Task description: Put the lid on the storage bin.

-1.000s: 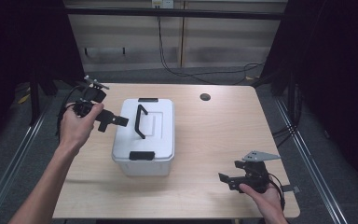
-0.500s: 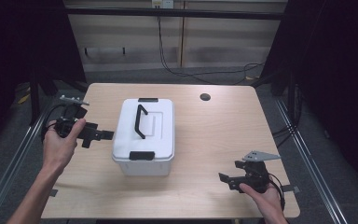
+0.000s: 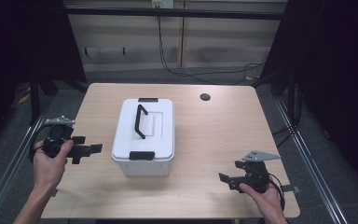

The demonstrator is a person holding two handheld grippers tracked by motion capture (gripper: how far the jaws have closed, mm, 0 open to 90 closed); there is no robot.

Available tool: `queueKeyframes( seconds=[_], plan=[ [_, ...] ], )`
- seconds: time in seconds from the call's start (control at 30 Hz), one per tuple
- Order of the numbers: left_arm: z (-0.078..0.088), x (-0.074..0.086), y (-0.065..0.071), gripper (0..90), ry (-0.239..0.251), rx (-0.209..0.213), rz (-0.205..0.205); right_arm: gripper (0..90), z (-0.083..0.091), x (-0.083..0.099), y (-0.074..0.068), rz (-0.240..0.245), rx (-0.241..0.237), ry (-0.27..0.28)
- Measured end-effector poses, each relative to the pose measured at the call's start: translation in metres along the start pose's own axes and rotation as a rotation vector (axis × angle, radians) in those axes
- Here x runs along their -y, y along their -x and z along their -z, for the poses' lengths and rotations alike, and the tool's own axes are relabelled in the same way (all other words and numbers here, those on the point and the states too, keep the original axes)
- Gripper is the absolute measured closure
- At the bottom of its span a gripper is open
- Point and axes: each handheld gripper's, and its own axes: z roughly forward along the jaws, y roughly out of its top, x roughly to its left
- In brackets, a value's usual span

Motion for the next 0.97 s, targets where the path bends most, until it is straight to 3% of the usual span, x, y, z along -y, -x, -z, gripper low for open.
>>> queueKeyframes(
  seconds=[0.17,0.2,0.3,0.37,0.6,0.67,0.83,0.87,0.97],
  plan=[
    [-0.004,0.021,-0.005,19.1,0.000,-0.001,0.009,15.4,0.000,0.000,0.000,-0.003,0.003,-0.002],
    [-0.005,0.028,-0.007,19.1,-0.003,-0.017,0.011,15.4,0.000,0.000,0.000,-0.004,0.004,-0.004],
    [-0.007,0.034,-0.009,18.6,-0.010,-0.005,0.015,15.7,-0.001,0.001,0.000,-0.004,0.002,-0.009],
    [-0.007,0.040,-0.011,18.6,-0.006,-0.033,0.026,15.7,-0.001,0.001,0.000,-0.009,0.001,-0.013],
    [-0.014,0.060,-0.018,18.0,-0.008,-0.014,0.035,15.9,-0.002,0.001,0.000,-0.004,0.006,0.003],
    [-0.016,0.065,-0.019,17.8,-0.004,-0.036,0.032,15.9,-0.002,0.001,-0.001,-0.008,0.015,0.009],
    [-0.022,0.073,-0.021,17.9,-0.032,-0.027,0.025,15.9,-0.005,0.002,0.000,-0.008,0.039,0.011],
    [-0.023,0.074,-0.019,17.8,-0.030,-0.046,0.024,16.0,-0.006,0.002,0.000,-0.014,0.048,0.004],
    [-0.026,0.077,-0.015,17.9,-0.040,-0.042,0.010,17.1,-0.010,0.003,0.002,-0.005,0.076,-0.021]
  ],
)
